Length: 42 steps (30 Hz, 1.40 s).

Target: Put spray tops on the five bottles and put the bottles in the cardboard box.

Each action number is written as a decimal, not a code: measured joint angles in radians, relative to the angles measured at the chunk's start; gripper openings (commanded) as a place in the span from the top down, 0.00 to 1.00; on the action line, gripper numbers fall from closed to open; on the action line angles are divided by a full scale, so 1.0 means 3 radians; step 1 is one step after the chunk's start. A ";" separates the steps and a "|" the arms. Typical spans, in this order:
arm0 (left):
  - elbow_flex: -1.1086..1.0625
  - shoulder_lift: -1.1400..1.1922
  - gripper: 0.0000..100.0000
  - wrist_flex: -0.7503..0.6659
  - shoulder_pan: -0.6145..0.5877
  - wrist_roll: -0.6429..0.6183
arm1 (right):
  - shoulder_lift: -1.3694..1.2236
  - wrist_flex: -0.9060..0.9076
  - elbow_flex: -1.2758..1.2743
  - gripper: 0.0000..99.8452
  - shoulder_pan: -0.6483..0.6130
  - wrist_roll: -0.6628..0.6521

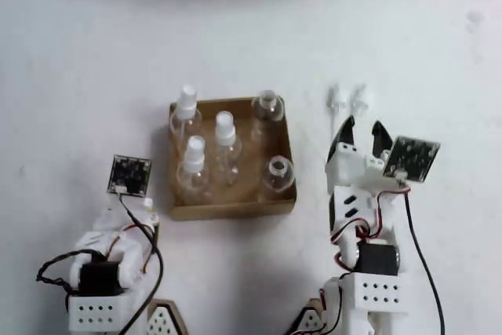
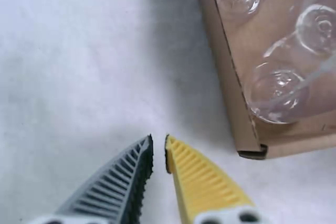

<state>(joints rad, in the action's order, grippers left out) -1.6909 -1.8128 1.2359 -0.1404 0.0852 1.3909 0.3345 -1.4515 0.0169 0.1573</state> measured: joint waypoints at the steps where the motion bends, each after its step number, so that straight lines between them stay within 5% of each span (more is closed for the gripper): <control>1: 0.0000 0.0000 0.95 0.0000 0.0000 0.0000 | -0.0041 0.0205 0.0164 0.86 -0.0051 0.0000; 14: 0.0000 0.0000 0.95 0.0000 0.0000 0.0000 | -0.1918 0.0634 0.1718 0.86 -0.0189 -0.0302; 27: 0.0000 0.0000 0.95 0.0000 0.0000 0.0000 | -0.4317 0.2148 0.4005 0.86 -0.0189 -0.0609; 42: 0.0000 0.0000 0.95 0.0000 0.0000 0.0000 | -0.6449 0.2271 0.5938 0.86 0.0005 -0.0624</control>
<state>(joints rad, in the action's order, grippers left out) -1.6909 -1.8128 1.2359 -0.1404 0.0852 -0.5439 1.0157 0.3299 0.0184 -0.0299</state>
